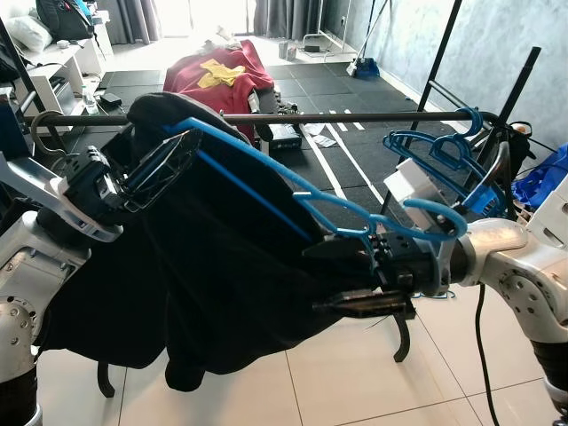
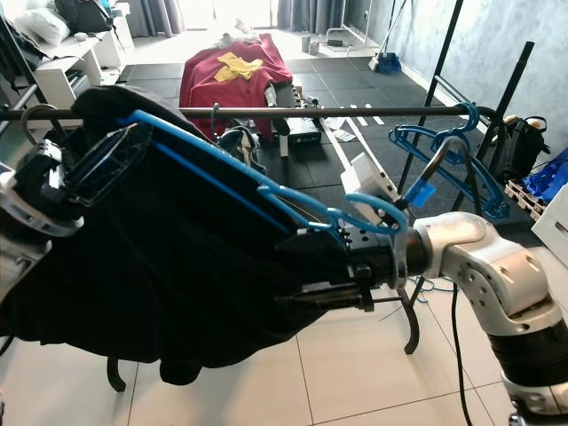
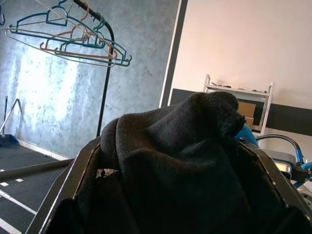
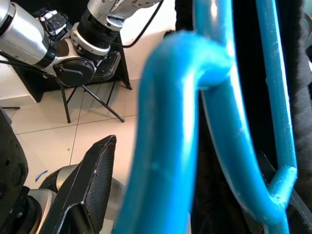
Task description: Hang hanger
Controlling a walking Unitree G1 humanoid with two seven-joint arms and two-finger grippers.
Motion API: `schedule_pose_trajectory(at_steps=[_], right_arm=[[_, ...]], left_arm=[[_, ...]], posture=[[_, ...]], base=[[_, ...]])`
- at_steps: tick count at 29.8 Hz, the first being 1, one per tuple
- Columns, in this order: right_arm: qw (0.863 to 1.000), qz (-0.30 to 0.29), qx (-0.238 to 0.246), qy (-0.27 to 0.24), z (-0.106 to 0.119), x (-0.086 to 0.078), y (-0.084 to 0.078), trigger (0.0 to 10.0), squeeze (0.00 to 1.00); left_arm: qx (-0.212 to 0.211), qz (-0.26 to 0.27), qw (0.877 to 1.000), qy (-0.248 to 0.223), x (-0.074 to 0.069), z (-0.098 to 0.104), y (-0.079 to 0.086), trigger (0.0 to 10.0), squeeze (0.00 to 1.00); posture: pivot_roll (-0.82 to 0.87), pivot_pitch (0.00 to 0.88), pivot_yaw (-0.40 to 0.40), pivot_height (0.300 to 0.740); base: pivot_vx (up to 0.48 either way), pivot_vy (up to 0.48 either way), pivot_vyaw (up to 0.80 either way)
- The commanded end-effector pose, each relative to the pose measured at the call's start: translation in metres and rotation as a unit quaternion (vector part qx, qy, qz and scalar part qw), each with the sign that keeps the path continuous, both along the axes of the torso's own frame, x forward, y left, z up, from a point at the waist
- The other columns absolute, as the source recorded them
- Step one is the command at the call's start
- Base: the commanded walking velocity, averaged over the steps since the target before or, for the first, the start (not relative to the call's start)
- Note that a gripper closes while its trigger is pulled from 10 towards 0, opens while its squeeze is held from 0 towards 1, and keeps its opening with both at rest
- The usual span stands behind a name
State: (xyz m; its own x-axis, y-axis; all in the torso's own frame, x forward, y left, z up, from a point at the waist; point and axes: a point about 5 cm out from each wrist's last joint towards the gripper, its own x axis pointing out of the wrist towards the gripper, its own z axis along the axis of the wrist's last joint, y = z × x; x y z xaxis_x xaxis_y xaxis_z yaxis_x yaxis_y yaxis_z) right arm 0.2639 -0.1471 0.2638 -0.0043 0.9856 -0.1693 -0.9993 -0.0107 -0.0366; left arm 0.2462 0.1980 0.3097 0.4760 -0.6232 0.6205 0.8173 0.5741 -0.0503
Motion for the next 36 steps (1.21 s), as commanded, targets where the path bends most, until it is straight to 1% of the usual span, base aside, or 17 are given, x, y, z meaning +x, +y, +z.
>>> schedule_pose_trajectory(at_steps=[1, 4, 8, 9, 10, 11, 12, 13, 14, 15, 16, 17, 18, 23, 32, 35, 36], right_arm=[[1.0, -0.005, 0.012, -0.023, 0.009, 0.002, 0.0, 10.0, 0.0], [0.999, -0.017, 0.025, -0.027, 0.012, 0.004, 0.001, 10.0, 0.0], [0.999, -0.024, 0.026, -0.028, 0.011, 0.006, 0.001, 10.0, 0.0], [0.999, -0.034, 0.024, -0.032, 0.009, 0.007, 0.001, 10.0, 0.0], [0.999, -0.034, 0.024, -0.032, 0.009, 0.007, 0.001, 10.0, 0.0], [0.997, -0.054, 0.027, -0.039, 0.009, 0.011, 0.001, 10.0, 0.0], [0.997, -0.054, 0.027, -0.039, 0.009, 0.011, 0.001, 10.0, 0.0], [0.993, -0.093, 0.046, -0.052, 0.014, 0.02, 0.001, 10.0, 0.0], [0.993, -0.093, 0.046, -0.052, 0.014, 0.02, 0.001, 10.0, 0.0], [0.989, -0.118, 0.063, -0.065, 0.018, 0.026, 0.002, 10.0, 0.0], [0.989, -0.118, 0.063, -0.065, 0.018, 0.026, 0.002, 10.0, 0.0], [0.986, -0.131, 0.076, -0.073, 0.022, 0.029, 0.003, 10.0, 0.0], [0.984, -0.135, 0.085, -0.079, 0.024, 0.03, 0.004, 10.0, 0.0], [0.983, -0.133, 0.09, -0.087, 0.026, 0.03, 0.005, 10.0, 0.0], [0.982, -0.136, 0.087, -0.093, 0.026, 0.031, 0.006, 10.0, 0.0], [0.982, -0.136, 0.095, -0.092, 0.027, 0.032, 0.007, 10.0, 0.0], [0.982, -0.132, 0.103, -0.088, 0.028, 0.031, 0.007, 0.0, 0.0]], left_arm=[[-0.018, -0.003, 1.0, -0.01, -0.001, 0.003, 0.001, 10.0, 0.0], [-0.026, 0.003, 1.0, -0.011, 0.0, 0.005, 0.003, 10.0, 0.0], [-0.033, 0.011, 0.999, -0.013, 0.001, 0.007, 0.005, 10.0, 0.0], [-0.043, 0.022, 0.999, -0.016, 0.002, 0.01, 0.008, 9.7, 0.0], [-0.043, 0.022, 0.999, -0.016, 0.002, 0.01, 0.008, 9.7, 0.0], [-0.053, 0.033, 0.998, -0.018, 0.003, 0.013, 0.012, 9.5, 0.0], [-0.053, 0.033, 0.998, -0.018, 0.003, 0.013, 0.012, 9.5, 0.0], [-0.056, 0.04, 0.997, -0.018, 0.004, 0.014, 0.015, 9.4, 0.0], [-0.056, 0.04, 0.997, -0.018, 0.004, 0.014, 0.015, 9.4, 0.0], [-0.055, 0.043, 0.997, -0.017, 0.004, 0.014, 0.015, 9.5, 0.0], [-0.055, 0.043, 0.997, -0.017, 0.004, 0.014, 0.015, 9.5, 0.0], [-0.052, 0.042, 0.998, -0.015, 0.004, 0.013, 0.014, 9.6, 0.0], [-0.05, 0.041, 0.998, -0.013, 0.005, 0.011, 0.011, 9.6, 0.0], [-0.052, 0.037, 0.998, -0.011, 0.006, 0.009, 0.007, 9.5, 0.0], [-0.058, 0.037, 0.998, -0.01, 0.007, 0.01, 0.006, 9.4, 0.0], [-0.063, 0.038, 0.997, -0.011, 0.007, 0.011, 0.007, 9.4, 0.0], [-0.064, 0.038, 0.997, -0.011, 0.007, 0.011, 0.007, 9.5, 0.0]], posture=[[-0.1, 0.049, -0.009, 0.736], [-0.1, 0.048, -0.009, 0.736], [-0.1, 0.048, -0.012, 0.736], [-0.09, 0.048, -0.012, 0.736], [-0.09, 0.048, -0.012, 0.736], [-0.09, 0.047, -0.012, 0.736], [-0.09, 0.047, -0.012, 0.736], [-0.09, 0.047, -0.009, 0.736], [-0.09, 0.047, -0.009, 0.736], [-0.09, 0.046, -0.008, 0.736], [-0.09, 0.046, -0.008, 0.736], [-0.09, 0.044, -0.009, 0.736], [-0.09, 0.043, -0.009, 0.736], [-0.1, 0.042, -0.008, 0.736], [-0.09, 0.041, -0.01, 0.736], [-0.09, 0.039, -0.009, 0.736], [-0.09, 0.04, -0.01, 0.736]], base=[[0.0, 0.0, 0.0], [0.0, 0.0, 0.0], [0.0, 0.0, 0.0], [0.0, 0.0, 0.0], [0.0, 0.0, 0.0], [0.0, 0.0, 0.0], [0.0, 0.0, 0.0], [0.0, 0.0, 0.0], [0.0, 0.0, 0.0], [0.0, 0.0, 0.0], [0.0, 0.0, 0.0], [0.0, 0.0, 0.0], [0.0, 0.0, 0.0], [0.0, 0.0, 0.0], [0.0, 0.0, 0.0], [0.0, 0.0, 0.0], [0.0, 0.0, 0.0]])
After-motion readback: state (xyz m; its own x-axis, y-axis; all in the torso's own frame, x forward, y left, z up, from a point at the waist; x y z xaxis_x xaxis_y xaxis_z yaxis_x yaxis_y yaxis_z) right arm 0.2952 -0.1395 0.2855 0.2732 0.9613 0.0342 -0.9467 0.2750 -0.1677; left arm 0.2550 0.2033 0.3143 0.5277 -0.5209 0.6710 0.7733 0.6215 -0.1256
